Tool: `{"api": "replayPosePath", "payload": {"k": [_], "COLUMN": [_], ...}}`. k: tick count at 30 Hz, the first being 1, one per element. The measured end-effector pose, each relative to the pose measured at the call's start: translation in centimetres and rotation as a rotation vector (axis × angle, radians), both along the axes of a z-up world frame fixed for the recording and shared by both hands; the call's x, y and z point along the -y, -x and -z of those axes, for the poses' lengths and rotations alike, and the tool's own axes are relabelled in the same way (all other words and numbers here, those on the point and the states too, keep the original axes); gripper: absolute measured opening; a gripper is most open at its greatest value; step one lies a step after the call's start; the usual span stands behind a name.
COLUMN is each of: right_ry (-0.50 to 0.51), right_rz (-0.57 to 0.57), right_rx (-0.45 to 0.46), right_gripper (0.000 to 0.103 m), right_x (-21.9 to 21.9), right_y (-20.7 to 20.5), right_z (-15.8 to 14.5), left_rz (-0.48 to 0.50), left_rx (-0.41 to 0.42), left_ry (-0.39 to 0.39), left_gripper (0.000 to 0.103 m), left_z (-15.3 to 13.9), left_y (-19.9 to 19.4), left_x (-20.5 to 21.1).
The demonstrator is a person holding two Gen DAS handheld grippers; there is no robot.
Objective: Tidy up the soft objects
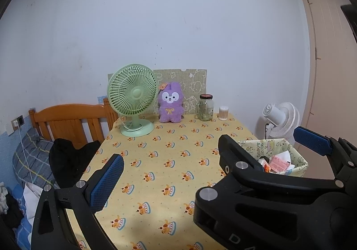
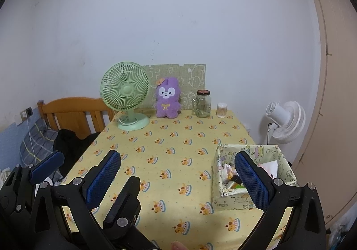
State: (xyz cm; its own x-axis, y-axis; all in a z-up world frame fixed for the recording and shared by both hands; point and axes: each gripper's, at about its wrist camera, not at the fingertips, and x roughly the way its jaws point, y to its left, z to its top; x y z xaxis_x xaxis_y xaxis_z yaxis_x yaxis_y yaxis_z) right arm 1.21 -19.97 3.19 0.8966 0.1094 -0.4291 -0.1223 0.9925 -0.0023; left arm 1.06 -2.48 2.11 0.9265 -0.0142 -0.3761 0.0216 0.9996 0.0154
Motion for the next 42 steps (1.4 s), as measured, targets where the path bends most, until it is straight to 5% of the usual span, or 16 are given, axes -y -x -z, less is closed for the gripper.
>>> {"api": "replayPosePath", "payload": {"k": [42], "right_ry": [0.001], "right_rz": [0.008], "right_rx": [-0.007], "right_gripper": [0.103], "right_x": [0.4], "right_y": [-0.07], "right_z": [-0.18], "left_rz": [0.002], "left_rx": [-0.006], "left_ry": [0.004], "left_gripper": [0.103], "left_z": [-0.06], "left_y": [0.23], "left_x": [0.39]}}
